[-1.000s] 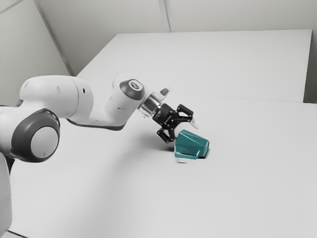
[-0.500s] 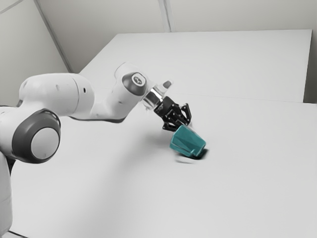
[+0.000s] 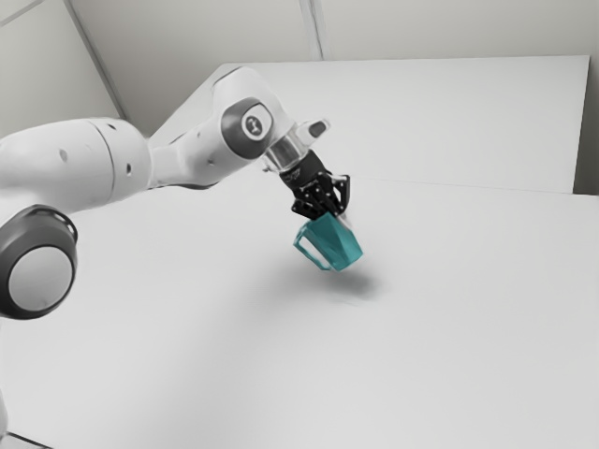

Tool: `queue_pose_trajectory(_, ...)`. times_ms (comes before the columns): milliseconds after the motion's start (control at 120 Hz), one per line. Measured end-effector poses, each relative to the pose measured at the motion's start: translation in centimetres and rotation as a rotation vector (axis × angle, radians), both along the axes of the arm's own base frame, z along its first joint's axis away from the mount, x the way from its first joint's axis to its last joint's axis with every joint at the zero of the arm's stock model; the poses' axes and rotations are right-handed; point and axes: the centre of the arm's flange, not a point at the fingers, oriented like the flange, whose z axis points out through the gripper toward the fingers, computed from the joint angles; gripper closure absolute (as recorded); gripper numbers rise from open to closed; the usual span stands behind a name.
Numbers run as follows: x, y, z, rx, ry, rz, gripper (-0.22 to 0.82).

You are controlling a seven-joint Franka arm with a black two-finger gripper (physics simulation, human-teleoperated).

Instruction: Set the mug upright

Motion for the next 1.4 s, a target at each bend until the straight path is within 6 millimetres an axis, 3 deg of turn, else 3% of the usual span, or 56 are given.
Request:
queue_pose_trajectory(108, -1.5, 1.3, 2.5, 0.186, -0.053, -0.054, 0.78)
queue_pose_trajectory(258, -4.5, 3.1, 4.0, 0.382, -0.08, -0.092, 0.78)
queue_pose_trajectory(400, -7.6, 4.7, 4.0, 0.487, -0.093, -0.091, 0.79)
queue_pose_trajectory(542, -8.5, 6.9, 3.5, 0.536, -0.109, -0.054, 0.79)
queue_pose_trajectory(842, -8.5, 11.2, 0.1, 0.561, -0.106, 0.031, 0.79)
queue_pose_trajectory(1208, -9.2, 10.9, -4.6, 0.545, -0.059, 0.047, 0.79)
queue_pose_trajectory(1400, -9.0, 11.0, -5.7, 0.543, -0.053, 0.057, 0.79)
